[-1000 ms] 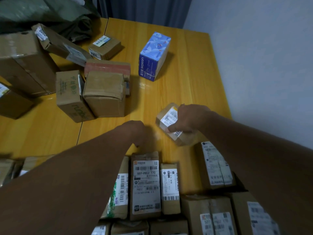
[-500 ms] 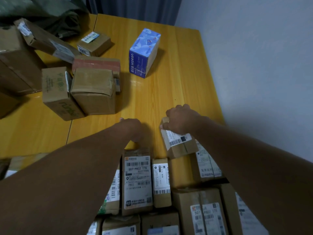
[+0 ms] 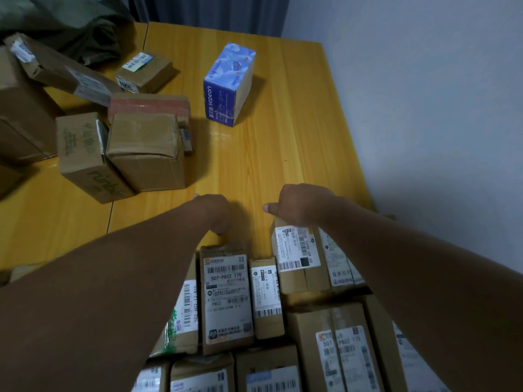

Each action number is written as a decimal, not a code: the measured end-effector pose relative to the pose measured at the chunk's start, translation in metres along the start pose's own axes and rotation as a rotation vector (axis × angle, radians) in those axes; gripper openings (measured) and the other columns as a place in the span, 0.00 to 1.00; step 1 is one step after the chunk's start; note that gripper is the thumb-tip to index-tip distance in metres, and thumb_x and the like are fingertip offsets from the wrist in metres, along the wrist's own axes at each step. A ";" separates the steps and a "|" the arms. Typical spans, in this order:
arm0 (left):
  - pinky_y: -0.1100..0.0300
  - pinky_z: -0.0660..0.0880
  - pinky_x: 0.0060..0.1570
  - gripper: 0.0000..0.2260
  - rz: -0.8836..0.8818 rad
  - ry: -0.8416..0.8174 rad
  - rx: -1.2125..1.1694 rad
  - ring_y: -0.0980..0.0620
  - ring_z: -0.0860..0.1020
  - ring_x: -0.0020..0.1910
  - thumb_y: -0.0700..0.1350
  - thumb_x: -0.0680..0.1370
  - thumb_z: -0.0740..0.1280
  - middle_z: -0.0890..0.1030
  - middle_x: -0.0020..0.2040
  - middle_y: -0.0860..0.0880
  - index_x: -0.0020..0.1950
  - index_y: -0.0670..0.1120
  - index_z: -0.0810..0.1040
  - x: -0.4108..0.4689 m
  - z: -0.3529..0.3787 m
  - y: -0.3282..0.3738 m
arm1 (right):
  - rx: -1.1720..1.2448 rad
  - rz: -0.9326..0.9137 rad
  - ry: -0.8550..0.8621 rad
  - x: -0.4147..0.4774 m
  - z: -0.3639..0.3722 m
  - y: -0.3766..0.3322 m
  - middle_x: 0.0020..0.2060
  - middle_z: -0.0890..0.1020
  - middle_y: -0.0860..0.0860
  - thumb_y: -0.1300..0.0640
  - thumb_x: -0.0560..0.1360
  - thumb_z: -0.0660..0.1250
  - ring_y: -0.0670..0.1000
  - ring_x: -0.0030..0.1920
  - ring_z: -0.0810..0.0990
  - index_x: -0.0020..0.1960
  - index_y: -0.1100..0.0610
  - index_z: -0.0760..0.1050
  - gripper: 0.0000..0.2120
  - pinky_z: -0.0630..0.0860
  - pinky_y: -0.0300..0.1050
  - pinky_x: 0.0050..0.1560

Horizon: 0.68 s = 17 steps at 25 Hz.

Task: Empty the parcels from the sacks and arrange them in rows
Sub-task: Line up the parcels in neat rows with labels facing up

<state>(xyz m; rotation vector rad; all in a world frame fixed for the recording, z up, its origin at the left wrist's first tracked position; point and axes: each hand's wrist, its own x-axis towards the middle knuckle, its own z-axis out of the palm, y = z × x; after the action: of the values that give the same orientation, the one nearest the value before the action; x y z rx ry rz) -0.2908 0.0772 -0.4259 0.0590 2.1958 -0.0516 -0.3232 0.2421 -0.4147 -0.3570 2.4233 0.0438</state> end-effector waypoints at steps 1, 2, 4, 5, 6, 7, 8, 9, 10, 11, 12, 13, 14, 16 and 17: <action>0.49 0.69 0.68 0.15 0.013 0.000 -0.018 0.43 0.76 0.66 0.42 0.85 0.57 0.78 0.52 0.45 0.69 0.39 0.74 -0.002 0.001 -0.001 | 0.003 0.003 -0.006 0.000 0.000 0.000 0.35 0.72 0.49 0.36 0.82 0.55 0.53 0.44 0.76 0.40 0.55 0.63 0.23 0.72 0.50 0.50; 0.50 0.69 0.67 0.15 0.018 -0.005 -0.021 0.44 0.76 0.65 0.43 0.85 0.58 0.78 0.51 0.45 0.69 0.39 0.74 -0.001 0.001 -0.002 | 0.010 0.001 -0.015 0.000 0.000 -0.001 0.36 0.71 0.49 0.36 0.82 0.55 0.54 0.46 0.75 0.42 0.56 0.64 0.23 0.72 0.50 0.51; 0.53 0.71 0.66 0.15 0.028 0.006 -0.058 0.46 0.77 0.65 0.43 0.84 0.61 0.79 0.57 0.45 0.69 0.39 0.74 0.003 0.001 -0.003 | 0.027 -0.006 -0.028 -0.001 0.000 -0.002 0.37 0.71 0.49 0.36 0.82 0.56 0.54 0.47 0.75 0.48 0.55 0.65 0.21 0.71 0.50 0.50; 0.54 0.71 0.66 0.15 0.024 0.008 -0.064 0.46 0.77 0.65 0.43 0.83 0.62 0.79 0.62 0.44 0.69 0.39 0.74 0.001 0.000 -0.003 | 0.036 -0.011 -0.032 -0.001 0.001 -0.003 0.37 0.71 0.48 0.37 0.82 0.56 0.53 0.47 0.75 0.50 0.55 0.65 0.20 0.71 0.49 0.49; 0.55 0.71 0.65 0.16 0.005 0.009 -0.074 0.47 0.77 0.64 0.44 0.83 0.62 0.78 0.64 0.44 0.69 0.39 0.74 0.000 0.000 -0.003 | 0.048 -0.015 -0.037 -0.002 0.000 -0.003 0.38 0.72 0.49 0.37 0.82 0.56 0.53 0.46 0.75 0.51 0.55 0.66 0.20 0.70 0.49 0.49; 0.55 0.71 0.65 0.16 -0.016 0.024 -0.108 0.47 0.77 0.64 0.45 0.83 0.62 0.78 0.65 0.44 0.68 0.40 0.75 -0.001 0.000 -0.003 | 0.054 -0.016 -0.048 -0.002 0.000 -0.004 0.40 0.74 0.49 0.37 0.82 0.56 0.53 0.46 0.75 0.52 0.56 0.68 0.20 0.70 0.49 0.48; 0.55 0.72 0.64 0.15 -0.027 0.023 -0.120 0.47 0.78 0.63 0.44 0.83 0.63 0.78 0.65 0.44 0.68 0.40 0.75 0.003 0.000 -0.004 | 0.049 -0.018 -0.066 -0.003 0.000 -0.006 0.44 0.76 0.51 0.38 0.82 0.56 0.53 0.48 0.76 0.55 0.57 0.71 0.21 0.69 0.49 0.49; 0.55 0.74 0.63 0.14 -0.024 0.033 -0.159 0.47 0.80 0.60 0.43 0.82 0.64 0.79 0.63 0.43 0.66 0.39 0.76 0.008 0.002 -0.007 | 0.039 -0.020 -0.091 -0.003 0.000 -0.007 0.49 0.78 0.53 0.38 0.82 0.56 0.54 0.51 0.77 0.60 0.58 0.72 0.23 0.69 0.49 0.50; 0.55 0.75 0.61 0.14 -0.008 0.023 -0.159 0.48 0.81 0.54 0.42 0.81 0.66 0.81 0.59 0.44 0.64 0.39 0.77 0.010 0.001 -0.008 | 0.028 -0.019 -0.113 -0.002 0.001 -0.007 0.55 0.79 0.55 0.38 0.82 0.57 0.56 0.55 0.77 0.64 0.60 0.72 0.26 0.69 0.49 0.51; 0.54 0.75 0.61 0.13 -0.005 0.001 -0.150 0.51 0.81 0.45 0.42 0.80 0.67 0.82 0.53 0.45 0.63 0.38 0.78 0.011 0.001 -0.009 | 0.017 -0.020 -0.132 -0.002 0.003 -0.007 0.59 0.79 0.57 0.38 0.82 0.57 0.56 0.57 0.77 0.66 0.61 0.71 0.27 0.69 0.49 0.52; 0.54 0.75 0.62 0.12 -0.031 -0.007 -0.149 0.54 0.77 0.37 0.44 0.80 0.67 0.81 0.46 0.47 0.61 0.39 0.79 0.013 0.000 -0.008 | 0.010 -0.022 -0.146 -0.001 0.004 -0.007 0.59 0.78 0.57 0.38 0.82 0.57 0.56 0.56 0.77 0.66 0.61 0.71 0.27 0.69 0.48 0.52; 0.54 0.74 0.62 0.12 -0.048 0.001 -0.169 0.55 0.75 0.35 0.44 0.80 0.68 0.79 0.42 0.48 0.61 0.39 0.79 0.017 0.001 -0.008 | 0.011 -0.026 -0.151 0.000 0.005 -0.005 0.55 0.78 0.57 0.39 0.82 0.58 0.56 0.53 0.76 0.63 0.61 0.72 0.25 0.69 0.48 0.52; 0.54 0.75 0.62 0.13 -0.043 0.013 -0.169 0.54 0.76 0.37 0.44 0.80 0.68 0.79 0.42 0.48 0.61 0.39 0.79 0.016 0.002 -0.009 | 0.018 -0.030 -0.141 0.002 0.007 -0.004 0.49 0.77 0.55 0.39 0.82 0.58 0.55 0.50 0.75 0.56 0.60 0.73 0.23 0.69 0.48 0.50; 0.55 0.75 0.58 0.14 -0.015 0.002 -0.179 0.50 0.79 0.46 0.43 0.78 0.70 0.80 0.45 0.47 0.62 0.39 0.79 0.015 0.000 -0.009 | 0.026 -0.027 -0.100 0.003 0.008 -0.002 0.39 0.74 0.50 0.39 0.82 0.59 0.54 0.46 0.75 0.42 0.56 0.68 0.22 0.70 0.48 0.48; 0.57 0.75 0.56 0.14 -0.005 -0.005 -0.159 0.51 0.79 0.45 0.44 0.79 0.70 0.79 0.44 0.47 0.62 0.39 0.79 0.016 0.001 -0.010 | 0.027 -0.022 -0.088 0.004 0.009 -0.002 0.36 0.72 0.49 0.39 0.81 0.59 0.53 0.44 0.75 0.39 0.54 0.65 0.22 0.70 0.49 0.48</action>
<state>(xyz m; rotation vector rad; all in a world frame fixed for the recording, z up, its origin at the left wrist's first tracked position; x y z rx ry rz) -0.3003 0.0679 -0.4390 -0.0357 2.1875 0.1205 -0.3204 0.2403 -0.4239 -0.3621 2.3304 0.0173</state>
